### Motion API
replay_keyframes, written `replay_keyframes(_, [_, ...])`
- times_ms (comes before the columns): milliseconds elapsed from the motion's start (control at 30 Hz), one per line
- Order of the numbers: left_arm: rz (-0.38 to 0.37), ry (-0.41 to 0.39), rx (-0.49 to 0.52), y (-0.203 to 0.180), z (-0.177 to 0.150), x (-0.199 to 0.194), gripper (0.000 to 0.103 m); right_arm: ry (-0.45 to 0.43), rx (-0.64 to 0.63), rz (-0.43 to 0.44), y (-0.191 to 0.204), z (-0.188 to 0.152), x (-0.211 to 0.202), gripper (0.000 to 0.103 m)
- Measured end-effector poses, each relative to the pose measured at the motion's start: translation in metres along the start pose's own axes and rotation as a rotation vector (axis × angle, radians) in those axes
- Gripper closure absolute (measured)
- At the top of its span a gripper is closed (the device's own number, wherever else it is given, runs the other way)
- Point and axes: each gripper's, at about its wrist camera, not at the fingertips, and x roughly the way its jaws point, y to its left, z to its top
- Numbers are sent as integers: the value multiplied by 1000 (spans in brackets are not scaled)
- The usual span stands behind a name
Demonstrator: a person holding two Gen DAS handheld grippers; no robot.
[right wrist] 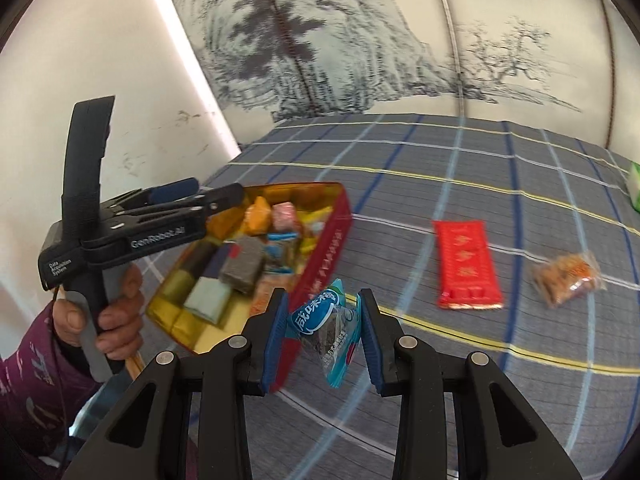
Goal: Organize snacks
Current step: 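Carry the blue-wrapped candy in the right gripper over the tin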
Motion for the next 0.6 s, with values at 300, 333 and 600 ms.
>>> replay_keyframes(300, [21,-18,-17,15,-1,-5,28,19,-55,60,37,13,28,67])
replay_keyframes(333, [21,-19,-19,16,-1,-6,28,23,-58,66,40,14,31,67])
replay_keyframes(600, [30,-20,-32,27,-3,-5,26,62,-81,99,61,16,57,67])
